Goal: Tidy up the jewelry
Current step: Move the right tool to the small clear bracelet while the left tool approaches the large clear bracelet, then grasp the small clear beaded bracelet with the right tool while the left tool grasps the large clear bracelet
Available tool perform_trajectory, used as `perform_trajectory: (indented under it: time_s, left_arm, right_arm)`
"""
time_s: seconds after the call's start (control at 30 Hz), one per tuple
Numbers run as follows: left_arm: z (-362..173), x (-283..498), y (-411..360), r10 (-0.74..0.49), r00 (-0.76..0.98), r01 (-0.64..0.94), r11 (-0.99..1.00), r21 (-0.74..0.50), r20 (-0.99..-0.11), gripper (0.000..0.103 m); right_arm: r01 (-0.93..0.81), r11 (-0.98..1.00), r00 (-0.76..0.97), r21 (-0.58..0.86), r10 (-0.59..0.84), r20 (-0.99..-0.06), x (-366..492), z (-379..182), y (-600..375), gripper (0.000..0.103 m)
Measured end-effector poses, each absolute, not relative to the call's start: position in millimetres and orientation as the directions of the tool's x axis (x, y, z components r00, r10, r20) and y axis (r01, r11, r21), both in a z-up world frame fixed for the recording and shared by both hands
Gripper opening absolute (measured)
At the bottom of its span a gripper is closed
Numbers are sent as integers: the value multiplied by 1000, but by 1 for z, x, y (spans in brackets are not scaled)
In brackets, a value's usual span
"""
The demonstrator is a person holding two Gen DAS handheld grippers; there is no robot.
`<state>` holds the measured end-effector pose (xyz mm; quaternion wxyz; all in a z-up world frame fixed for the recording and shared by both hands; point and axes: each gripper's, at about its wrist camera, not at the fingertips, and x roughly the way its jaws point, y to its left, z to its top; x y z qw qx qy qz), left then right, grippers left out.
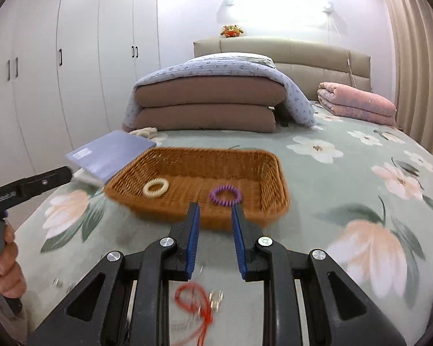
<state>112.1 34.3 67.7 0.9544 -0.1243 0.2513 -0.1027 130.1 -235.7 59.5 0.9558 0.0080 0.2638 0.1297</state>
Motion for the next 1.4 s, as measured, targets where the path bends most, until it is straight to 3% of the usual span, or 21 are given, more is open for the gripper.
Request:
perform_trajectory:
  time_s: [0.3, 0.5, 0.6, 0.93, 1.1, 1.4]
  left_arm:
    - [35, 18, 62, -218, 835, 35, 937, -347, -505, 49]
    - [-6, -1, 66, -236, 763, -14, 925, -381, -601, 49]
    - [-23, -7, 57, -264, 729, 1, 923, -384, -632, 49]
    - [-37, -11, 26, -231, 690, 74, 965, -252, -686, 48]
    - [-41, -18, 2, -132, 707, 114, 991, -72, -695, 48]
    - [-42, -20, 3, -132, 717, 127, 990, -58, -685, 48]
  right_arm:
    - [-321, 925, 740, 203, 379, -556, 101, 25, -246, 25]
    - [-300, 943, 688, 147, 320, -651, 115, -15, -234, 25]
    - [-326, 932, 693, 158, 349, -630, 110, -15, -237, 25]
    - [-380, 914, 661, 144, 377, -649, 111, -20, -227, 25]
    - [-416, 905, 652, 87, 363, -665, 109, -23, -211, 25]
    - [-479, 878, 593, -11, 314, -741, 124, -36, -186, 25]
